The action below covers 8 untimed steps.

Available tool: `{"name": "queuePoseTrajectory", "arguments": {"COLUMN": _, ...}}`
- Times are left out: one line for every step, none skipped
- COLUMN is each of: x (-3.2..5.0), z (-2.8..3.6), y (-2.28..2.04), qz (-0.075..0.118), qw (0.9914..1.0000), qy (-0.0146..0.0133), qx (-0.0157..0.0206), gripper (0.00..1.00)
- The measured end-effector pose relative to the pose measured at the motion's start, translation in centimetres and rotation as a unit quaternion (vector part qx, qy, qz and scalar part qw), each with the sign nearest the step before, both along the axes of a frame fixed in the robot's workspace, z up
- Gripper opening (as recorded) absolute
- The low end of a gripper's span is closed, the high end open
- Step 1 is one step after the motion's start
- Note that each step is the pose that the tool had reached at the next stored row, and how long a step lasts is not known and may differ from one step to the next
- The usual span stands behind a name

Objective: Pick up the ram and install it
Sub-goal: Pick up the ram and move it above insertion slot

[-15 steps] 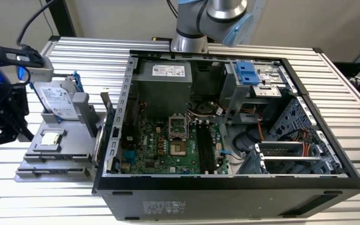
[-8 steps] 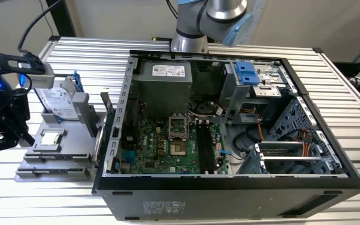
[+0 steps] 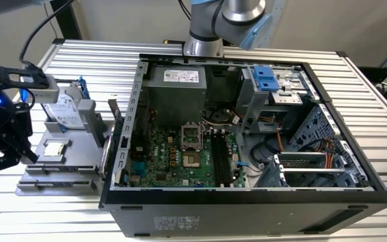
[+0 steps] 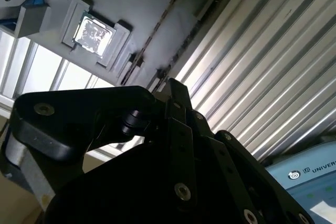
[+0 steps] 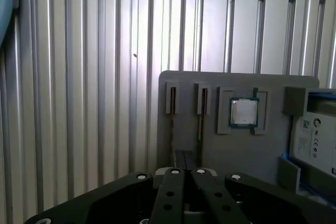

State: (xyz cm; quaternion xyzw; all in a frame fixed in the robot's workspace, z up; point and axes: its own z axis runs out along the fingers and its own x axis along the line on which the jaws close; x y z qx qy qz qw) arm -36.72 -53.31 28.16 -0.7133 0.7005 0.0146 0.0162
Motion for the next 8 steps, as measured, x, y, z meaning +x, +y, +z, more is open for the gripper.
{"name": "queuePoseTrajectory", "arguments": {"x": 0.00, "z": -0.08, "y": -0.12, "qz": 0.000, "qw": 1.00000, "qy": -0.0001, "qx": 0.0001, "gripper": 0.00}}
{"name": "queuePoseTrajectory", "arguments": {"x": 0.00, "z": -0.15, "y": -0.24, "qz": 0.000, "qw": 1.00000, "qy": 0.0000, "qx": 0.0001, "gripper": 0.00}}
{"name": "queuePoseTrajectory", "arguments": {"x": 0.00, "z": -0.22, "y": -0.34, "qz": 0.000, "qw": 1.00000, "qy": 0.0000, "qx": 0.0001, "gripper": 0.00}}
{"name": "queuePoseTrajectory", "arguments": {"x": 0.00, "z": -0.27, "y": -0.42, "qz": 0.000, "qw": 1.00000, "qy": 0.0001, "qx": 0.0001, "gripper": 0.00}}
{"name": "queuePoseTrajectory", "arguments": {"x": 0.00, "z": -0.32, "y": -0.46, "qz": 0.000, "qw": 1.00000, "qy": 0.0001, "qx": 0.0002, "gripper": 0.00}}
{"name": "queuePoseTrajectory", "arguments": {"x": 0.00, "z": -0.33, "y": -0.45, "qz": 0.000, "qw": 1.00000, "qy": 0.0009, "qx": 0.0002, "gripper": 0.00}}
{"name": "queuePoseTrajectory", "arguments": {"x": 0.00, "z": -0.33, "y": -0.45, "qz": 0.000, "qw": 1.00000, "qy": 0.0011, "qx": 0.0002, "gripper": 0.00}}
{"name": "queuePoseTrajectory", "arguments": {"x": 0.00, "z": -0.33, "y": -0.46, "qz": 0.000, "qw": 1.00000, "qy": 0.0012, "qx": 0.0002, "gripper": 0.00}}
